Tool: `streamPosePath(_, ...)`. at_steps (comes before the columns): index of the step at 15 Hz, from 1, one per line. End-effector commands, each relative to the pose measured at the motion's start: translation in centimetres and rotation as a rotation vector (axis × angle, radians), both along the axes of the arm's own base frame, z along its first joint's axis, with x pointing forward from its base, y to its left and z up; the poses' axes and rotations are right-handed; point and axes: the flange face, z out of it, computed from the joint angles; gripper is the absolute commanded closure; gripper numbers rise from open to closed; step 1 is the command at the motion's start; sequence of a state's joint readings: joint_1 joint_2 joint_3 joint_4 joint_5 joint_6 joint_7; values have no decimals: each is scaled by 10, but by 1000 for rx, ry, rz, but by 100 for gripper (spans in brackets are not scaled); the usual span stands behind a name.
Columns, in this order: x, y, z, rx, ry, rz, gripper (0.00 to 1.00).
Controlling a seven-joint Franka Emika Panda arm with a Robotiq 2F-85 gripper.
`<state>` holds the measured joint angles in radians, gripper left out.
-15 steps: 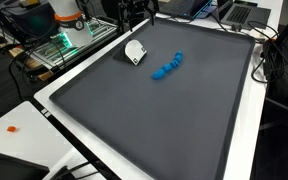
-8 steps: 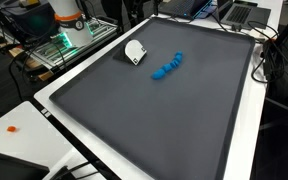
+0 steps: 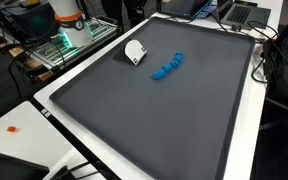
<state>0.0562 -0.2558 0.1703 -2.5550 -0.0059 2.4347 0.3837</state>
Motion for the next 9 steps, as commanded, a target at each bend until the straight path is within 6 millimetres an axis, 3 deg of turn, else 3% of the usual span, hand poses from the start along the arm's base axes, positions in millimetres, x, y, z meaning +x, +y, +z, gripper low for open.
streamPosePath(1,3,5,0,-24,-5,50,0)
streamPosePath(9,5,6,5,-12,-22,46,0)
